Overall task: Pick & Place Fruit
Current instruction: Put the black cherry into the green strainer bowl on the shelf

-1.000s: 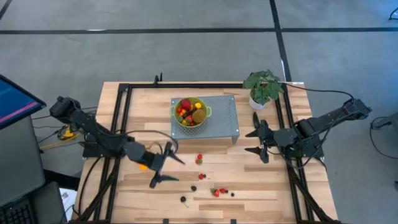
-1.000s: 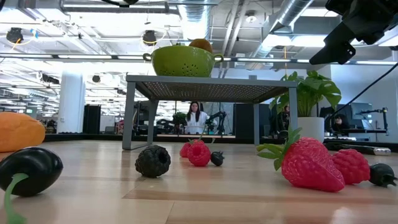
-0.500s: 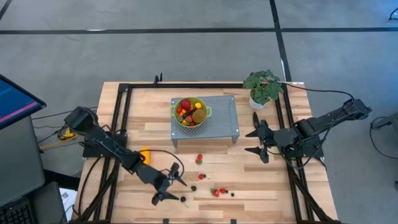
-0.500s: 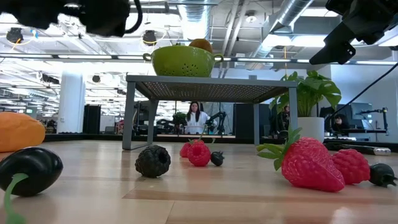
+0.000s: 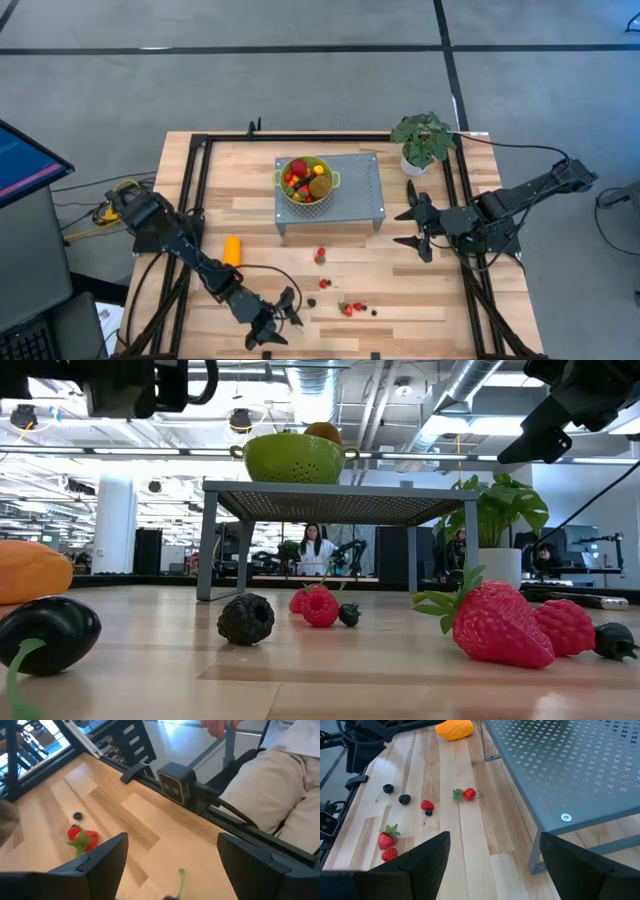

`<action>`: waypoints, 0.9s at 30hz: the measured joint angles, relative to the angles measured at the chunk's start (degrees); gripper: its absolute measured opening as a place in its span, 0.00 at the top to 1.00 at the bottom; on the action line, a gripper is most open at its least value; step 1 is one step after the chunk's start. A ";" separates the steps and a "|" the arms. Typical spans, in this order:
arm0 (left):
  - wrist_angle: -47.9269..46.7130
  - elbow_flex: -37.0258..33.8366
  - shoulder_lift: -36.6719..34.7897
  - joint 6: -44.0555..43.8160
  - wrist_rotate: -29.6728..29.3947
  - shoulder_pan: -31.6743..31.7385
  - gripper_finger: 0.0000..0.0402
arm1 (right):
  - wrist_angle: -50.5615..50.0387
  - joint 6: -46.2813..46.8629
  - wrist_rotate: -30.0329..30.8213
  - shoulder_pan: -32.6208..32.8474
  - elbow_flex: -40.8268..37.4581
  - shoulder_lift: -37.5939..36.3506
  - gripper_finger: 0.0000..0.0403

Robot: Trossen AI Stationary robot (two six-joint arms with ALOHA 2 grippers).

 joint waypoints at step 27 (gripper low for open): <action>-3.91 0.73 9.08 -10.38 1.92 4.25 0.35 | 0.01 -0.01 0.00 0.00 0.00 0.00 0.25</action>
